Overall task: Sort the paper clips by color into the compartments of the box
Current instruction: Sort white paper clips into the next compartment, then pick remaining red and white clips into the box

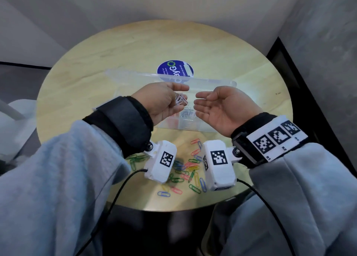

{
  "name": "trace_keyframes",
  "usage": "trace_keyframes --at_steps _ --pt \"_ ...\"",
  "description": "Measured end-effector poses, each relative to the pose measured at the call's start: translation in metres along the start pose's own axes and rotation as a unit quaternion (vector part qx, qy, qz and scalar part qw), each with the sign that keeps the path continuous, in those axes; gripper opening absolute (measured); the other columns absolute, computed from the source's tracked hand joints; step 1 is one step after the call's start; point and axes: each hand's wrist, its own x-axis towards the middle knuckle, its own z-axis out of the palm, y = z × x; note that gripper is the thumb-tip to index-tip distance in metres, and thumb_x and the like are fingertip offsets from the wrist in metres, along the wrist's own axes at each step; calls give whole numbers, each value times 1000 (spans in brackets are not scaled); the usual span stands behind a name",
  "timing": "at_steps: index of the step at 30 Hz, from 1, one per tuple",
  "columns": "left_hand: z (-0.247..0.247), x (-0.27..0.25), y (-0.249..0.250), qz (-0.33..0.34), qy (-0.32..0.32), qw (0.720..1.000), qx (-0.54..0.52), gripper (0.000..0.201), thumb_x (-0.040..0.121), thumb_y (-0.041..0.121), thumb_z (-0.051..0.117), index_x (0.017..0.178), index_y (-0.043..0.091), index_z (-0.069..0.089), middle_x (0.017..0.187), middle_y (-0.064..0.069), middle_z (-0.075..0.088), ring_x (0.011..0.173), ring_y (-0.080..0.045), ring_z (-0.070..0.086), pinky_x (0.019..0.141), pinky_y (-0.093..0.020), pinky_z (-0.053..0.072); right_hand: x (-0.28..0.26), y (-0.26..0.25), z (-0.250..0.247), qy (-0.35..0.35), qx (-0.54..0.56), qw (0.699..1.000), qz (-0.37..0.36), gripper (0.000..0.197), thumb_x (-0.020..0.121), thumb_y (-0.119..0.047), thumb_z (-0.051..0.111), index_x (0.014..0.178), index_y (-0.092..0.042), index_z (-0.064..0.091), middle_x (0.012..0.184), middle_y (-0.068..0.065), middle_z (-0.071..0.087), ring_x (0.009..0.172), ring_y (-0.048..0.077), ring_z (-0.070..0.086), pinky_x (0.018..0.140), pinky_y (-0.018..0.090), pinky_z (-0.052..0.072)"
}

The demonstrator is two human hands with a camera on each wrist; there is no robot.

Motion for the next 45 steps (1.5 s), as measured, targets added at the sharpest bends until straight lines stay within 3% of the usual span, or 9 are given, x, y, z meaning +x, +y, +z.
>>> trace_keyframes --at_steps 2,7,12,16,20,24,34,41,45 --pt "8 4 0 7 2 1000 25 50 85 -20 22 98 12 58 102 -11 51 88 -16 55 76 -20 51 -4 -2 -6 7 -64 998 -7 28 89 -1 30 96 -3 58 100 14 58 100 24 59 86 27 50" --pt "24 11 -2 36 6 991 125 39 85 -8 36 95 20 61 97 -8 49 91 -17 49 86 -27 46 -17 -4 -23 44 -200 978 -38 25 90 -1 37 78 -8 57 71 8 55 55 16 55 48 20 50" --pt "26 1 -6 72 6 967 243 34 67 12 47 91 32 61 93 1 56 102 -17 52 88 -32 42 -23 4 -37 24 -382 923 -40 19 90 -5 47 74 -10 56 69 6 55 55 18 53 47 24 45" --pt "15 -16 -16 106 -10 949 297 32 86 -4 43 89 24 59 88 0 59 82 -16 57 74 -26 48 -24 17 -39 -2 -637 771 -27 11 88 -19 56 91 -14 64 77 -2 61 69 14 57 69 31 52" --pt "3 -39 -26 66 -18 806 588 21 84 14 48 87 31 60 79 8 56 78 -17 55 75 -26 44 -24 30 -27 -39 -785 618 -17 35 86 -29 60 120 -22 57 117 -1 58 104 18 55 86 29 43" --pt "-9 -44 -31 19 20 715 699 20 86 21 51 102 27 62 89 8 52 89 -16 51 75 -23 39 -17 38 -19 -39 -830 554 -52 49 87 -22 56 135 -25 45 136 0 47 126 23 42 98 37 42" --pt "-9 -24 -61 61 -5 647 760 33 89 10 50 119 20 56 120 -6 56 108 -24 55 72 -27 35 0 59 -11 -27 -854 515 -65 27 87 -20 57 113 -16 55 120 7 54 112 27 52 91 37 47" --pt "-5 -17 -59 35 -25 640 767 24 92 27 56 112 13 60 118 -7 60 102 -24 56 72 -27 34 -1 57 -10 -37 -846 531 -30 24 87 -22 57 107 -9 63 111 8 63 101 26 60 80 31 47" --pt "-8 -18 -58 10 -24 677 736 21 88 24 61 106 14 63 104 -4 61 87 -18 50 61 -23 34 -3 56 -11 -55 -842 536 -11 24 86 -19 57 104 -6 65 108 9 66 98 27 62 75 30 47"
